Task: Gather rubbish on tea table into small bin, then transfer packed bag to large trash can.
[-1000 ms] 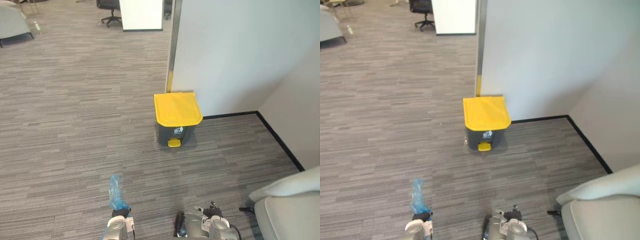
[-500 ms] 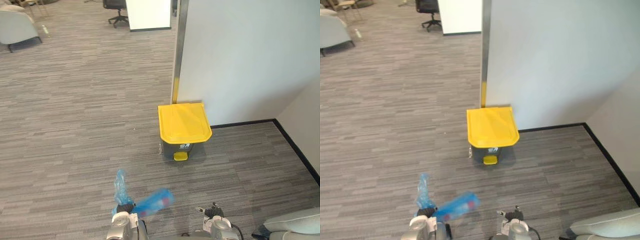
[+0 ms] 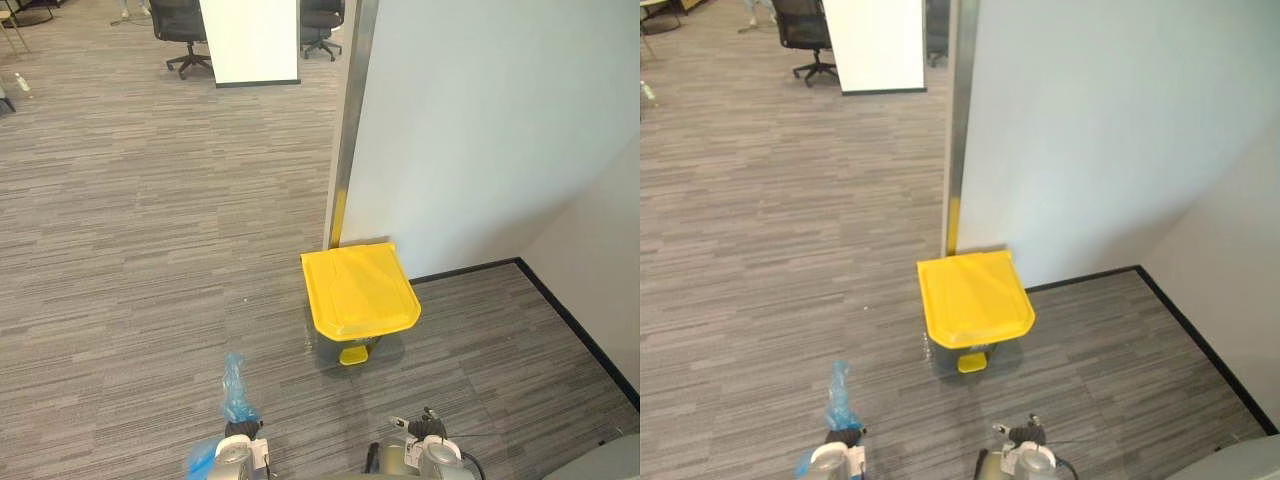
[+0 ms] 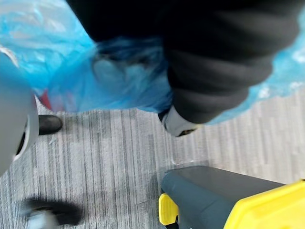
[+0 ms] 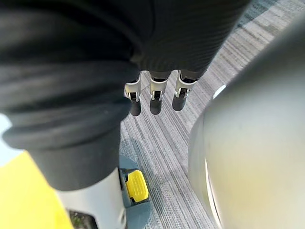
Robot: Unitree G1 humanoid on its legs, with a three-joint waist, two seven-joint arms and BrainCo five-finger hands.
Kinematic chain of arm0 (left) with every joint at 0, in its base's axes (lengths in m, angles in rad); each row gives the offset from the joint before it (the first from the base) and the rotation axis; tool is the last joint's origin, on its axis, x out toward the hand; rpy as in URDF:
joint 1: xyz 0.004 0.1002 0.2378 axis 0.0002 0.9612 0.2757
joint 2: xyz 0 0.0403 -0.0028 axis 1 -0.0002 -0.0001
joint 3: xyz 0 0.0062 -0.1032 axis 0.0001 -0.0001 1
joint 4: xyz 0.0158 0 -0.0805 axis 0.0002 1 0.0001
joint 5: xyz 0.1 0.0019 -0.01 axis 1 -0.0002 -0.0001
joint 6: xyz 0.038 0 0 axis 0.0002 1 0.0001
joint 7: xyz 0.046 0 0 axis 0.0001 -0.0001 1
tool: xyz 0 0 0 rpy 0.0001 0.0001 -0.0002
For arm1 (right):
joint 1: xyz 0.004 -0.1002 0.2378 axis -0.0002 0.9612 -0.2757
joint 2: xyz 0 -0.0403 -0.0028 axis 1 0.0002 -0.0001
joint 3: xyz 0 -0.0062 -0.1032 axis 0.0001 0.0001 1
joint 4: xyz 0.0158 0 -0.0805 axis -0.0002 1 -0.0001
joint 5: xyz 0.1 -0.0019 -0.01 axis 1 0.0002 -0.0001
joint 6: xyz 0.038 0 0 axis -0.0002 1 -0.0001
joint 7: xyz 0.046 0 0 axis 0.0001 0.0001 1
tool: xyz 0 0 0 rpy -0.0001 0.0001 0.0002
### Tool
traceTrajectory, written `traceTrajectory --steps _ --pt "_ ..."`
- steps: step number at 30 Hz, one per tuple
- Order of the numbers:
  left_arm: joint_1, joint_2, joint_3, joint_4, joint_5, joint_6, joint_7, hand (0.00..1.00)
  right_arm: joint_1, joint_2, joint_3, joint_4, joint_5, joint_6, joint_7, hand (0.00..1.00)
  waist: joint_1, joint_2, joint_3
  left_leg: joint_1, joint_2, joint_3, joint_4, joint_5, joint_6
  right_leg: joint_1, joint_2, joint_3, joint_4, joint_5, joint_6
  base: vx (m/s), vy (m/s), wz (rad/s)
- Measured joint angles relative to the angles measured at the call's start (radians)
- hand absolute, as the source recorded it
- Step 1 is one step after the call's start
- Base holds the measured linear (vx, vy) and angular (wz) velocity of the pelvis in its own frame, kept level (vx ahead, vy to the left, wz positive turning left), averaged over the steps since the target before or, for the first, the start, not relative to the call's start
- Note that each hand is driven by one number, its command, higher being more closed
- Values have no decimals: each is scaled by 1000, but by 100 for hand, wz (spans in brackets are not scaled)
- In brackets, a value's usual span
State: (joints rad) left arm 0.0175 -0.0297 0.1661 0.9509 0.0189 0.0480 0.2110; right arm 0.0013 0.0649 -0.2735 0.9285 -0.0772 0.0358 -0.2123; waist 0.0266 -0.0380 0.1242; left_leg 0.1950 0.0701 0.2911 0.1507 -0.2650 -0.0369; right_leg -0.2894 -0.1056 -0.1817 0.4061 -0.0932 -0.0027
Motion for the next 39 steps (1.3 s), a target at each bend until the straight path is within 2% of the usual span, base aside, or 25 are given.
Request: traceTrajectory --steps 1,2,3,5,7,9,10,11,12,13,14,15,16,17,18,19,20,25,28,31,34,36,37,38,39 --pt "-9 -4 5 10 1 0 1 100 -2 0 -8 1 0 0 2 0 -6 14 7 9 11 -20 1 -9 -17 21 13 -13 0 2 -23 374 -165 29" --pt "-16 -17 14 13 3 -1 -2 100 -31 -17 -32 13 -1 0 -2 0 1 52 20 9 39 -54 -1 0 -29 44 36 -25 -6 7 -30 321 -150 9" --pt "-18 -26 14 13 6 -1 -2 100 -34 -22 -41 23 -2 0 -2 0 0 59 23 16 40 -71 -6 14 -27 45 41 -23 5 -7 -39 344 -169 6" --pt "-26 -27 9 14 19 -2 -3 100 -34 -25 -40 31 -1 1 -2 0 4 61 21 23 45 -101 -7 40 -41 49 38 -32 29 -47 -42 259 -164 16" --pt "-38 -27 8 14 20 -1 -6 100 -28 -26 -38 32 0 2 -2 0 -9 62 21 7 58 -141 62 44 -45 107 36 -69 -8 -68 -37 188 -118 45" --pt "-32 -33 3 13 20 -2 -19 100 -13 -25 -35 34 0 2 -2 0 -12 53 17 -42 77 -145 208 54 -64 180 39 -85 -69 -70 -35 153 -85 46" --pt "-25 -32 -1 8 20 -2 -20 100 -3 -25 -25 33 0 2 -3 0 -3 48 13 -103 94 -136 341 71 -94 218 44 -86 -119 -70 -37 88 -33 23" --pt "-22 -27 -3 5 21 -2 -21 100 -4 -24 -16 33 1 2 -3 0 2 46 11 -132 104 -131 406 77 -96 229 45 -86 -135 -70 -40 105 -10 3" --pt "-21 -27 -8 -3 20 -5 -23 100 -4 -22 -5 33 1 3 -3 0 11 52 6 -166 135 -100 482 44 -75 250 51 -85 -160 -67 -44 87 25 -14" --pt "-14 -27 -6 -8 20 -5 -23 100 -1 -22 -4 33 2 4 -3 0 13 50 -3 -186 149 -62 460 -3 -55 257 52 -82 -173 -62 -45 113 38 -20" --pt "-14 -27 -6 -8 20 -5 -23 100 -2 -23 -4 33 2 4 -4 0 12 51 -5 -195 149 -50 437 -19 -47 257 50 -78 -177 -59 -42 158 116 -28" --pt "-13 -27 -6 -8 20 -4 -23 100 -4 -22 -7 33 2 4 -4 0 13 53 -7 -202 138 -34 346 -40 -33 265 40 -58 -186 -49 -25 160 178 -40" --pt "-10 -27 -7 -8 20 -4 -23 100 -3 -22 -10 34 3 4 -4 0 12 55 -9 -201 126 -39 208 0 -19 268 35 -40 -188 -36 -5 156 210 -44" --pt "-10 -28 -7 -8 20 -3 -23 100 -2 -24 -11 34 3 4 -4 0 11 69 -16 -201 123 -45 138 43 -42 267 44 -29 -190 -33 4 117 194 -66" --pt "-5 -29 0 -6 20 -3 -19 100 1 -23 -12 38 6 7 -4 0 20 61 -27 -177 104 -37 111 50 -63 262 46 21 -204 -24 30 94 158 -54" --pt "-4 -25 0 -6 20 -3 -18 100 3 -17 -10 38 6 8 -3 0 21 55 -32 -171 96 -27 103 51 -62 261 40 37 -215 -16 40 108 199 -64" --pt "-5 -20 -1 -5 20 -3 -20 100 11 0 -20 38 6 8 -3 0 18 38 -41 -163 75 -5 91 51 -61 260 24 61 -242 -4 51 74 164 -34" --pt "-13 -20 -7 15 30 -3 -20 100 19 0 -24 39 5 11 -3 0 12 19 -51 -143 48 49 51 56 -52 248 12 116 -280 27 66 30 122 -34" --pt "-9 -19 -6 29 39 -2 -19 100 17 -1 -40 37 1 10 -2 0 11 23 -52 -119 43 68 26 57 -51 250 23 139 -288 32 64 6 15 -23" --pt "-9 -22 -6 32 39 -2 -19 100 16 -9 -41 38 1 8 -2 0 11 44 -42 -111 43 71 8 60 -47 246 28 147 -291 36 61 -11 -13 -9" --pt "-8 -18 2 31 40 -2 -18 100 13 -20 -37 47 0 9 -2 0 16 45 -39 -97 39 72 -8 61 -45 245 27 143 -275 35 62 -9 -4 -4" --pt "-13 -13 2 31 39 -2 -18 100 10 -20 -36 48 0 9 -2 0 20 33 -29 -84 32 71 -6 49 -32 214 11 137 -177 5 66 -54 15 -5" --pt "-17 -15 14 33 39 -2 -19 100 -3 -19 -37 47 1 8 -2 0 21 31 -11 -67 31 51 -11 26 -9 180 0 122 -69 -3 78 -98 18 -2" --pt "-19 -16 20 34 39 -2 -18 100 -5 -19 -37 47 1 8 -2 0 21 31 -1 -53 27 39 -11 20 -1 155 -7 112 -2 -4 81 -85 27 4" --pt "-31 -11 33 35 39 -2 -17 100 -23 -28 -38 37 1 6 -3 0 16 34 26 -23 25 23 -5 12 10 74 -21 79 158 -22 79 -41 31 4"
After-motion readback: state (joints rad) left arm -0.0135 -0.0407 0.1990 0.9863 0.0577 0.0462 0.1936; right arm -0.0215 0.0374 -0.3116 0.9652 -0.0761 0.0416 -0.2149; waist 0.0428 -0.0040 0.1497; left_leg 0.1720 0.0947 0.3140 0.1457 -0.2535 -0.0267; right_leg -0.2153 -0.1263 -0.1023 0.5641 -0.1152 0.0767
